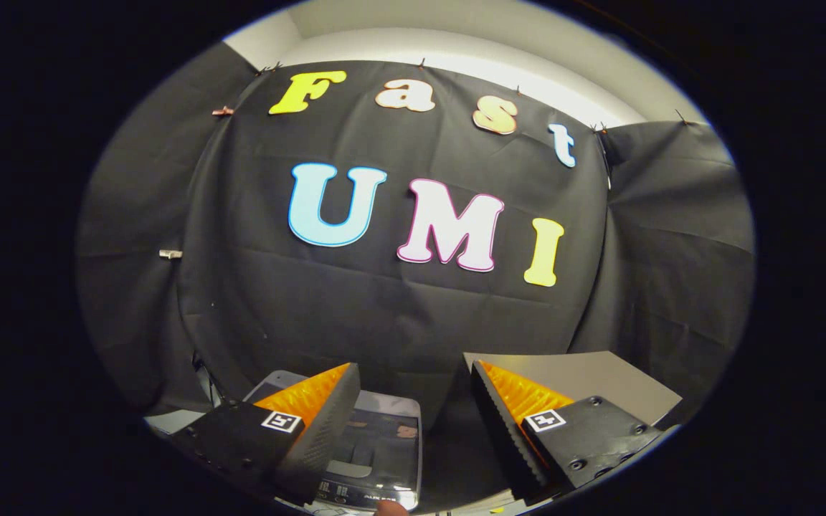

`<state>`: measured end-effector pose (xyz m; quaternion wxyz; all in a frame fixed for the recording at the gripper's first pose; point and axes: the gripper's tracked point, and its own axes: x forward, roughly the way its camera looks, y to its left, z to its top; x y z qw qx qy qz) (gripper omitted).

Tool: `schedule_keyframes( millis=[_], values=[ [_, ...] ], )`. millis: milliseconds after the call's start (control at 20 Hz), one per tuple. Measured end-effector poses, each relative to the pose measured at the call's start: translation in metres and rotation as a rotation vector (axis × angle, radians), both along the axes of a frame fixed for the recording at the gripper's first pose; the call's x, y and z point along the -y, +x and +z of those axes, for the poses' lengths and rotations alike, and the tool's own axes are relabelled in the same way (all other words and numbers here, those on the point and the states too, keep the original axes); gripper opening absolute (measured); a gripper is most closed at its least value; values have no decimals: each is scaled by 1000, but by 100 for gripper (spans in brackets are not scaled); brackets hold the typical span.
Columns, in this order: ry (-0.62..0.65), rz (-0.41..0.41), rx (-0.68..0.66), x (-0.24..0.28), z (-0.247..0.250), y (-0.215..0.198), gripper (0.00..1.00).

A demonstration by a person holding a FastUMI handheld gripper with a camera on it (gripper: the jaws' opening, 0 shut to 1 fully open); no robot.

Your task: Put the clothes into the washing machine and then close the washing machine lid.

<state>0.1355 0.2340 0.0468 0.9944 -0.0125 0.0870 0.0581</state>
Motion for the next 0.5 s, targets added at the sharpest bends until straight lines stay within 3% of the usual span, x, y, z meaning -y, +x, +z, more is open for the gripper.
schedule_keyframes(
  millis=[500],
  values=[
    [-7,-129,28,139,5,-22,97]
  ],
)
